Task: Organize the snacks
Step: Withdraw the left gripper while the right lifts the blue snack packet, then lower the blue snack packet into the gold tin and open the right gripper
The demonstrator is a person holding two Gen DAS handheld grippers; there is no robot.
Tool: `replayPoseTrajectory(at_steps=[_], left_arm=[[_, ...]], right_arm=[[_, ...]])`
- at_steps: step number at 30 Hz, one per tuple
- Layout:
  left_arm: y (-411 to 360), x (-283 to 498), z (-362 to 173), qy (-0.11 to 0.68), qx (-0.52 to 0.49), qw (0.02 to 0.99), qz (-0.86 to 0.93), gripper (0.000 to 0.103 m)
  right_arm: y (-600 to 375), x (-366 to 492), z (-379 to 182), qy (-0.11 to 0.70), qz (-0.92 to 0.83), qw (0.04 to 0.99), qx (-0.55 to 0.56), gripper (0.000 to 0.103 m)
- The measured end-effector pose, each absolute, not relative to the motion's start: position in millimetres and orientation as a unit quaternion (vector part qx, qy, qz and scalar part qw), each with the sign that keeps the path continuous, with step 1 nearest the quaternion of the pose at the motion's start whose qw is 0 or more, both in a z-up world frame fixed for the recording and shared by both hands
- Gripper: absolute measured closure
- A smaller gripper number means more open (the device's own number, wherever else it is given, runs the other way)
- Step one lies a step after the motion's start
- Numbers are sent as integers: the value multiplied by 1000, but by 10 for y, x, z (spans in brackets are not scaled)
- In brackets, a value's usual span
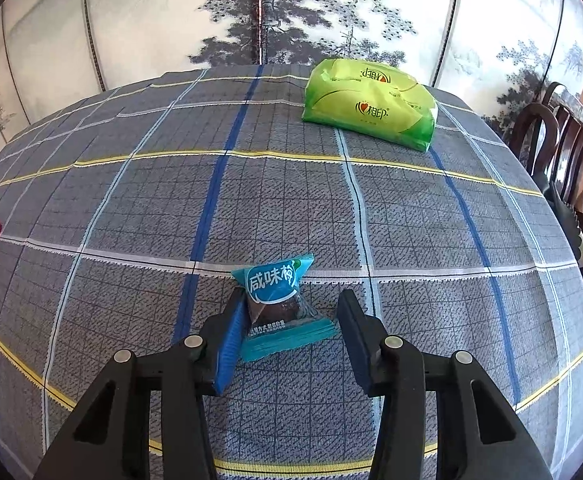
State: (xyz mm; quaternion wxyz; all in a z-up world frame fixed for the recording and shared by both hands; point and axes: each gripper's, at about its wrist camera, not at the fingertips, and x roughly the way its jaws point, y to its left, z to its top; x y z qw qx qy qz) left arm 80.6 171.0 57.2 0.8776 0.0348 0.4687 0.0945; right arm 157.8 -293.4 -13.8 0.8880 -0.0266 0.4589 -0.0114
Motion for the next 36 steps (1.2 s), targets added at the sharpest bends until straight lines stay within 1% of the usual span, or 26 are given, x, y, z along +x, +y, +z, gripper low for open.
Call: replayPoseTrajectory(at_steps=[6,9,11,12,13,17,19,21,23,29,32,36], left_arm=[[1722,785,565,472,29,876,95,43],[1741,775,551,477,22,874,95,42],[1760,765,544,479,16,873,94,42],[1773,756,544,480,13,872,95,42],[1784,752,544,480,11,872,96,42],[1857,695,565,477,2,873,104,38],[1900,658,583,475,-5,874,107,38],[1946,614,600,472,-11,874,110,37],[1988,577,613,469,-15,875,115,34],[2083,423,631,469,-29,874,124,34],[2100,332,659,466,-26,875,128,29],[2148,227,700,462,-25,876,136,26]], right_arm=[[-2915,1649,-128,467,-6,884,-33,57],[-2897,1639,-126,468,0,883,-24,64],[-2867,1629,-122,470,1,882,-25,65],[-2854,1618,-122,470,1,882,-22,71],[-2842,1606,-120,472,3,882,-17,73],[-2797,1532,-91,473,3,881,12,73],[-2744,1484,-49,470,1,883,19,73],[-2635,1431,24,464,11,885,23,73],[-2464,1382,117,459,32,887,28,73],[-1631,1259,331,445,125,887,16,73],[-1162,1198,394,440,172,881,3,73],[-665,1132,467,433,220,874,-10,73]])
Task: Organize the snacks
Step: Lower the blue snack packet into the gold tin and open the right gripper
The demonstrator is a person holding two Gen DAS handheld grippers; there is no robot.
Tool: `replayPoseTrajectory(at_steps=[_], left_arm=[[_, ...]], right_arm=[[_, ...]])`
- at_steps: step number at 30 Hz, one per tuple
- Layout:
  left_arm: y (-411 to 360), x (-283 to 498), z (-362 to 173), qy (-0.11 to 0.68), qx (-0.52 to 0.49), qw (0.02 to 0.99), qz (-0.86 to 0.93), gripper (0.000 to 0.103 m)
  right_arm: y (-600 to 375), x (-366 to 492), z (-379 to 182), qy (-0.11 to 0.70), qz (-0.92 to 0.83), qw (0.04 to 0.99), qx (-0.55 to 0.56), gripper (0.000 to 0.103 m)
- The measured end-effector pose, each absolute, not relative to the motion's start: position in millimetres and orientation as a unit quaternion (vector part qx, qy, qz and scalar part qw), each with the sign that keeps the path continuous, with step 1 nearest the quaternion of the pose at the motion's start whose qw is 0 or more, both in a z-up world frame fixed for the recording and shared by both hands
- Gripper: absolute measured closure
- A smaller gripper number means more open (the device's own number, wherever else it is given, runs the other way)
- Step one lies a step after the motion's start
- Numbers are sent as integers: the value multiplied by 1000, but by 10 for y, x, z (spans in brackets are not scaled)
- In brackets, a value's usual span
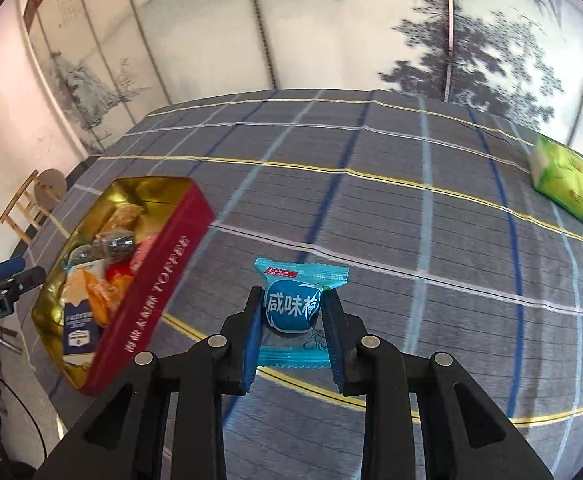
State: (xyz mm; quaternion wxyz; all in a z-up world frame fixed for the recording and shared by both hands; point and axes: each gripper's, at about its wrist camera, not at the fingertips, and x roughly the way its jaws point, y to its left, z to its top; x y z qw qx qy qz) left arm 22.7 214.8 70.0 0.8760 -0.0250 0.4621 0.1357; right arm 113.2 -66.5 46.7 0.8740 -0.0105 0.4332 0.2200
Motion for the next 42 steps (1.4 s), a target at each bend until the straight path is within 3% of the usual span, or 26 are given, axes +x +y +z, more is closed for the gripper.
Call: replayPoseTrajectory(at_steps=[12,42], left_arm=[[2397,31,715,463,-40,870,164,23],[2721,-259,771,463,-71,858,212,23]], right_arm=[[276,1003,573,423,301,854,-41,73],[1087,1280,196,455,295,836,-88,73]])
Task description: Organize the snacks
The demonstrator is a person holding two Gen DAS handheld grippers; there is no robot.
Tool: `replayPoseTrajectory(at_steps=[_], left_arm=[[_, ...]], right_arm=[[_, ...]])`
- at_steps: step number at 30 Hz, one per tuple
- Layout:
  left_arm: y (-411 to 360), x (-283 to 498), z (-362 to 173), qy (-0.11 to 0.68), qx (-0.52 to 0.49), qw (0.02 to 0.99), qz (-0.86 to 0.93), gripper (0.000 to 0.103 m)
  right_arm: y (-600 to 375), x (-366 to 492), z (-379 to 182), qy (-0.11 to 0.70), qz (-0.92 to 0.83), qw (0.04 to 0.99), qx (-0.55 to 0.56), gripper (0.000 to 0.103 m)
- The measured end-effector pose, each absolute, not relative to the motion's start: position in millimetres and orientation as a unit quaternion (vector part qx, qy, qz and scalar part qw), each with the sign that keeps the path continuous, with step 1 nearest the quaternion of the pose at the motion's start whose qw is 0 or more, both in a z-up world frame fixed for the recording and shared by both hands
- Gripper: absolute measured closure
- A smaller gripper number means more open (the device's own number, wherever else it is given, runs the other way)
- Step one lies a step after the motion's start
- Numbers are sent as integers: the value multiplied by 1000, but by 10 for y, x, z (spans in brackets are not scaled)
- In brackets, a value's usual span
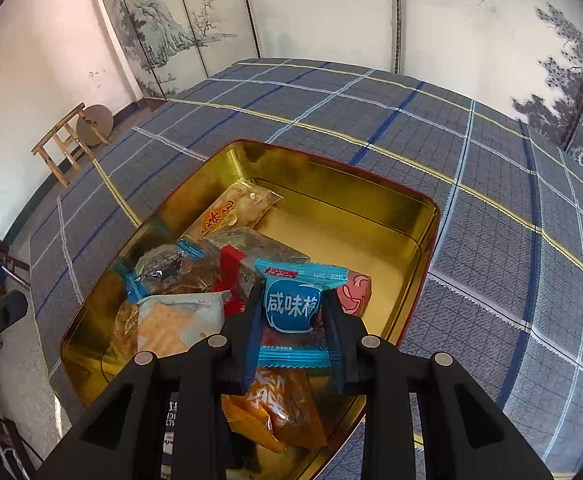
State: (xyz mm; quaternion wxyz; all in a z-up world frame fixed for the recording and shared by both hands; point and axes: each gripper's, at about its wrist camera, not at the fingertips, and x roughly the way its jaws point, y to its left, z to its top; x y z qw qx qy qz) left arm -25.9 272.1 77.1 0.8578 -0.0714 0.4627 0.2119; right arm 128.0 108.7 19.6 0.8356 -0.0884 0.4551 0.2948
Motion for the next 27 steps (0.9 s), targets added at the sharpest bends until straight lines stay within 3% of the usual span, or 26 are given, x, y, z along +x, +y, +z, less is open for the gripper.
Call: replayPoseTrajectory(at_steps=[8,10,14,23,25,27], left_arm=[[2602,-173,725,472,-70,856,198,23],[2564,-155,720,472,-70,857,193,23],[2498,-112,713,474,-67,858,187,23],[2392,-70,737,468,-55,864,179,23],[2365,-57,731,470,-53,863,175,23],[2334,-46,728,470,-51,864,171,23]], right_arm=[[1094,1346,172,458,285,838,-86,70],[1085,1322,193,452,281,842,-89,64],[1046,1225,307,435,291,847,-86,37],[781,733,777,343,252,897,-117,26],[672,532,949,292,232,919,-126,19],[574,361,1080,250,212,936,-128,1]])
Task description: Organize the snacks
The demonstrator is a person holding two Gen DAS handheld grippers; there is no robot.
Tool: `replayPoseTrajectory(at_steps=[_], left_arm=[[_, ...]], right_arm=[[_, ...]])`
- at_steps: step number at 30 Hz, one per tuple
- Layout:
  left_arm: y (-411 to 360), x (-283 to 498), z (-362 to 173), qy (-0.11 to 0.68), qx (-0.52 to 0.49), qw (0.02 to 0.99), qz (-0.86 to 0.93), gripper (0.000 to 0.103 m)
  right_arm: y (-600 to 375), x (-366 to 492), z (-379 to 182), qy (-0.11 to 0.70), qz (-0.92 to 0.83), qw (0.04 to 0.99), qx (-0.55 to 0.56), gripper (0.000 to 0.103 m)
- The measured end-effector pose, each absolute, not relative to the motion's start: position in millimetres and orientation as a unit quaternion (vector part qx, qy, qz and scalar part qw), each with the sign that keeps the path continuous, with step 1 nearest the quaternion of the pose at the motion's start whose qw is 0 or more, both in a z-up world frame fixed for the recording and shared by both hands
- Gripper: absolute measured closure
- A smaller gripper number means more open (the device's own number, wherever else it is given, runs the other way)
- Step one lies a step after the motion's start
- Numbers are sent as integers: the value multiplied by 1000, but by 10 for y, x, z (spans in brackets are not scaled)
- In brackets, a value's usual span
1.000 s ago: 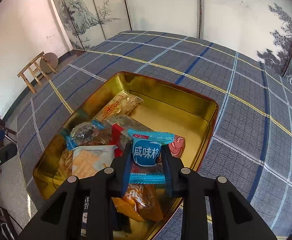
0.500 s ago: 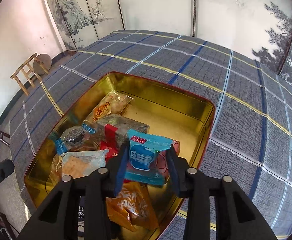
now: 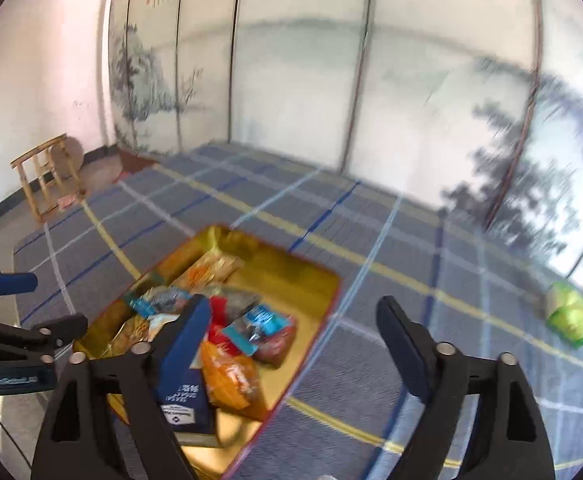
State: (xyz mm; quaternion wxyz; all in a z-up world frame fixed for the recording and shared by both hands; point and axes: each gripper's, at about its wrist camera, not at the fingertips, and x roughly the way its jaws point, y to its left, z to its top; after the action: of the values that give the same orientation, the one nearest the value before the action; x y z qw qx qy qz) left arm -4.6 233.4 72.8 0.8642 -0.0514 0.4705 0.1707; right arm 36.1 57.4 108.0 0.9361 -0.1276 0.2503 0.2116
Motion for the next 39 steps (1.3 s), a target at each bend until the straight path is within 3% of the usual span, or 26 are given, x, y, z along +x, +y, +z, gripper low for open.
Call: replayPoseTrajectory(at_steps=[3,12,39], left_arm=[[2272,-28,725,471,-48,865,164,23],[2071,-11,749,468,-31,870,152,23],[1773,174,709,480,-13,868,127,23]], right_arm=[[494,264,1147,259,219,933,-122,0],[289,284,878,402,212,887,-78,0],[341,270,450,467,202,856,-94,0]])
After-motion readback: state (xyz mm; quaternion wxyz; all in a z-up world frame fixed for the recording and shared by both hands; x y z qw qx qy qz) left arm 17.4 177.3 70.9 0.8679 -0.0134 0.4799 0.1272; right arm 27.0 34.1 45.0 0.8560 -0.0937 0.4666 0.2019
